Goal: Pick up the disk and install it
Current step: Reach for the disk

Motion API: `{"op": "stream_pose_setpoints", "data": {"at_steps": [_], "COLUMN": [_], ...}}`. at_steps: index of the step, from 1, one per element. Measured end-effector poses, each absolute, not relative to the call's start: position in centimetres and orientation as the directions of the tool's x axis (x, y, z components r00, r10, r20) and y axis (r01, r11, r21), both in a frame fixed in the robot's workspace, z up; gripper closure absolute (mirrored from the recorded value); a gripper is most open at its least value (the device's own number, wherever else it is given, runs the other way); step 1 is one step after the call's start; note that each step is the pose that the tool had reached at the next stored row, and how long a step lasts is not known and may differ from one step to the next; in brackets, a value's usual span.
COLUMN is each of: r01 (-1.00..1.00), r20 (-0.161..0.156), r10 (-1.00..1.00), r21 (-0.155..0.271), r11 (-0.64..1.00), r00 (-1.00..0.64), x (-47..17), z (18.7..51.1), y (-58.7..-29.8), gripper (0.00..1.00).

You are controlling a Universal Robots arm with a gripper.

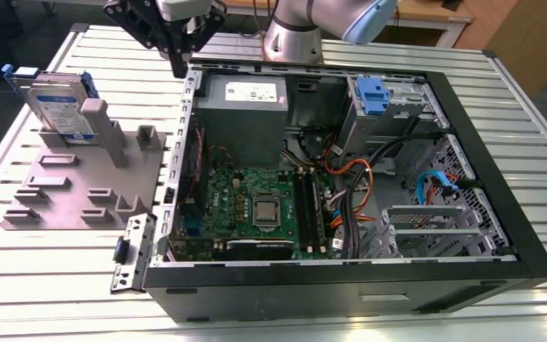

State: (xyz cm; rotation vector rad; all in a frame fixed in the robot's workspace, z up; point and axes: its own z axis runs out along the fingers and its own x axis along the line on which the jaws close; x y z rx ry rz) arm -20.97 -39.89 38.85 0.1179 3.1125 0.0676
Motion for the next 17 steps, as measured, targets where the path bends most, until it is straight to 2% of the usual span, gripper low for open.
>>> {"op": "stream_pose_setpoints", "data": {"at_steps": [17], "r01": [0.075], "r20": [-0.024], "r10": [0.076], "r21": [0.044], "r11": [0.996], "r00": [-0.997], "x": [-21.36], "z": [38.81], "y": [-39.89], "gripper": [0.89]}}
